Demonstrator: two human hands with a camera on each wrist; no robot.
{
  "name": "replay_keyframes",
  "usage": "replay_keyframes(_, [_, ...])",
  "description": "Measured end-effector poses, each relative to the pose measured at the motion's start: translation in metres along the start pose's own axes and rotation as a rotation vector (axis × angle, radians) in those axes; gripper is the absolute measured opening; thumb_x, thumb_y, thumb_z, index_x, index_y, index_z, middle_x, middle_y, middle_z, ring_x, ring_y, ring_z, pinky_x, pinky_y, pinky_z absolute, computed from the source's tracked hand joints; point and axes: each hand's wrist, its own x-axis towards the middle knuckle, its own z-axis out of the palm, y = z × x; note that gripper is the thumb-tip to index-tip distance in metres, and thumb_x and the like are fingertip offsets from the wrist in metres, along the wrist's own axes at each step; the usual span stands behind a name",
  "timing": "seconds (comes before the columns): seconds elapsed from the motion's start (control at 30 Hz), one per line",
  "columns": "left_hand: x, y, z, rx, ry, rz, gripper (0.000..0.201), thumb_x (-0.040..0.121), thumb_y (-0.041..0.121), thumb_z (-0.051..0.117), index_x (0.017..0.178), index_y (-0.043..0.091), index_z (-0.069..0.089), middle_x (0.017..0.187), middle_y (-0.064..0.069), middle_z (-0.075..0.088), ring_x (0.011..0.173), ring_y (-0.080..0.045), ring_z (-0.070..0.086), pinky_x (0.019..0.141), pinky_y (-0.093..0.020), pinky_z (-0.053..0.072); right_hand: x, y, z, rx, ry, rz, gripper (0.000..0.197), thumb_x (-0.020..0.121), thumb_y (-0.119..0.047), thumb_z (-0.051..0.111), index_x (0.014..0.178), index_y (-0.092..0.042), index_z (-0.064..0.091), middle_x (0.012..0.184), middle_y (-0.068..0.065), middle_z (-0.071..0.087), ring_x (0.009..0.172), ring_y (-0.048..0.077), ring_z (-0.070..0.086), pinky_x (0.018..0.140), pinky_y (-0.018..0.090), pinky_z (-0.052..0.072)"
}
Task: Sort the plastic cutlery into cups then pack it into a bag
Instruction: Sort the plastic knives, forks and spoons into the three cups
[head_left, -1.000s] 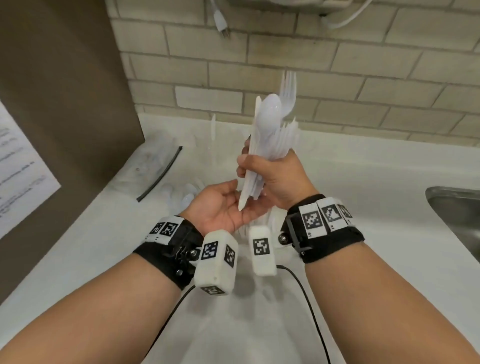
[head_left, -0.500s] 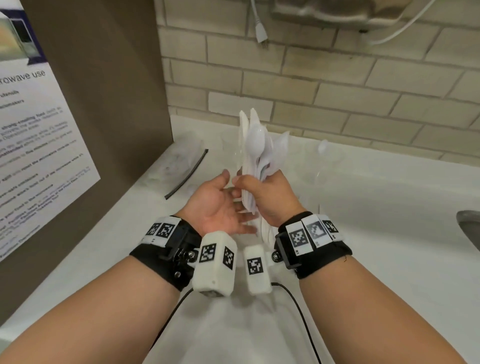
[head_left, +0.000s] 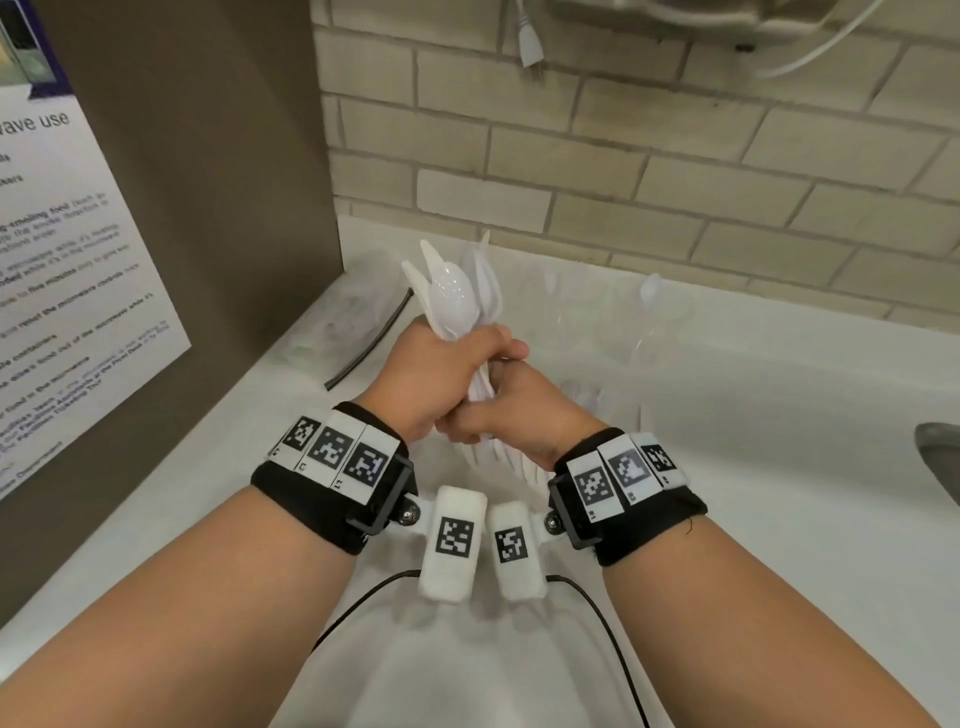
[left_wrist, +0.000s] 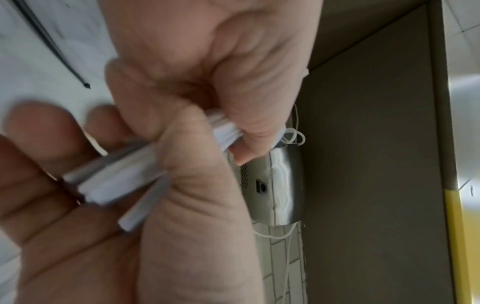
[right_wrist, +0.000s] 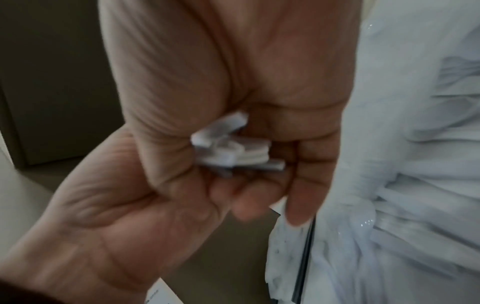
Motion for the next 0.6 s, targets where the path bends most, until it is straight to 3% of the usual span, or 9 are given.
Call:
replay_keyframes(0.07, [0.003,0.000,-0.001,-0.015,0.004,-0.003,0.014,0.086,0.017,0.065,0.074,0.014,0.070,0.081,-0.006,0.075,0.080,-0.021,0.070,0.086,-0.047,0.055,0.001,0.000,0.002,0.004,0.014,0.065,0.022,0.078,0.012,0.056,0.092,-0.005,0.058,0.068,0.011,0.051,0.059,0.021,0.050,0.068,0.041,0.053])
replay_keyframes(0.1, [0.003,0.001,-0.003,-0.005,-0.037,0.002,0.011,0.086,0.016,0.066,0.076,0.014,0.069,0.079,-0.006,0.075,0.081,-0.021,0.070,0.085,-0.045,0.055,0.001,0.001,0.002,0.083,-0.020,0.092,0.025,0.079,0.015,0.051,0.086,-0.007,0.059,0.060,0.008,0.045,0.052,0.020,0.045,0.066,0.042,0.054])
replay_keyframes(0.17, [0.001,0.001,-0.008,-0.006,-0.210,0.014,0.005,0.082,0.014,0.070,0.077,0.015,0.069,0.080,-0.005,0.074,0.087,-0.023,0.070,0.080,-0.040,0.055,-0.001,0.004,0.003,0.313,-0.159,0.117,0.031,0.071,0.015,0.045,0.070,-0.011,0.062,0.047,0.005,0.034,0.041,0.017,0.038,0.057,0.035,0.053])
replay_keyframes(0.23, [-0.001,0.001,-0.013,-0.051,-0.358,-0.010,0.006,0.079,0.014,0.069,0.075,0.017,0.067,0.082,-0.008,0.074,0.093,-0.026,0.069,0.079,-0.035,0.055,-0.001,0.006,0.006,0.380,-0.315,0.144,0.021,0.060,0.009,0.044,0.050,-0.009,0.046,0.041,0.003,0.033,0.036,0.015,0.036,0.050,0.025,0.046])
replay_keyframes(0.27, [-0.001,-0.001,-0.015,-0.089,-0.373,-0.026,0.008,0.080,0.015,0.068,0.073,0.015,0.065,0.081,-0.010,0.074,0.095,-0.027,0.069,0.080,-0.035,0.056,-0.001,0.007,0.007,0.381,-0.355,0.159,0.019,0.058,0.007,0.044,0.049,-0.008,0.039,0.040,0.003,0.033,0.035,0.015,0.037,0.050,0.022,0.043])
replay_keyframes(0.37, [0.001,-0.003,-0.011,-0.148,-0.218,0.002,0.020,0.089,0.012,0.061,0.071,0.008,0.057,0.059,-0.005,0.065,0.091,-0.028,0.070,0.078,-0.035,0.056,0.005,0.007,0.009,0.261,-0.228,0.149,0.012,0.067,0.010,0.054,0.062,-0.001,0.052,0.049,0.007,0.047,0.045,0.020,0.050,0.058,0.034,0.054])
replay_keyframes(0.43, [0.007,-0.004,-0.011,-0.267,-0.041,0.034,0.022,0.093,0.012,0.057,0.072,0.010,0.053,0.048,0.000,0.050,0.077,-0.025,0.070,0.073,-0.035,0.056,0.008,0.005,0.002,-0.072,-0.095,0.078,0.010,0.073,0.000,0.068,0.081,-0.003,0.063,0.067,0.006,0.058,0.067,0.021,0.059,0.077,0.043,0.055])
replay_keyframes(0.5, [0.016,-0.006,-0.020,-0.315,0.124,0.040,0.024,0.093,0.016,0.059,0.070,0.013,0.052,0.047,0.001,0.045,0.059,-0.021,0.065,0.068,-0.037,0.056,0.013,0.002,-0.009,-0.276,0.020,0.065,0.019,0.075,-0.014,0.075,0.093,-0.011,0.067,0.078,-0.002,0.062,0.077,0.014,0.059,0.081,0.033,0.051])
replay_keyframes(0.6, [0.027,-0.019,-0.031,-0.065,0.226,0.028,0.019,0.088,0.023,0.066,0.075,0.015,0.054,0.049,0.002,0.049,0.041,-0.017,0.050,0.058,-0.038,0.051,0.019,-0.008,-0.020,-0.158,0.308,-0.036,0.020,0.077,-0.012,0.073,0.094,-0.017,0.064,0.086,0.001,0.063,0.075,0.012,0.059,0.070,0.027,0.048])
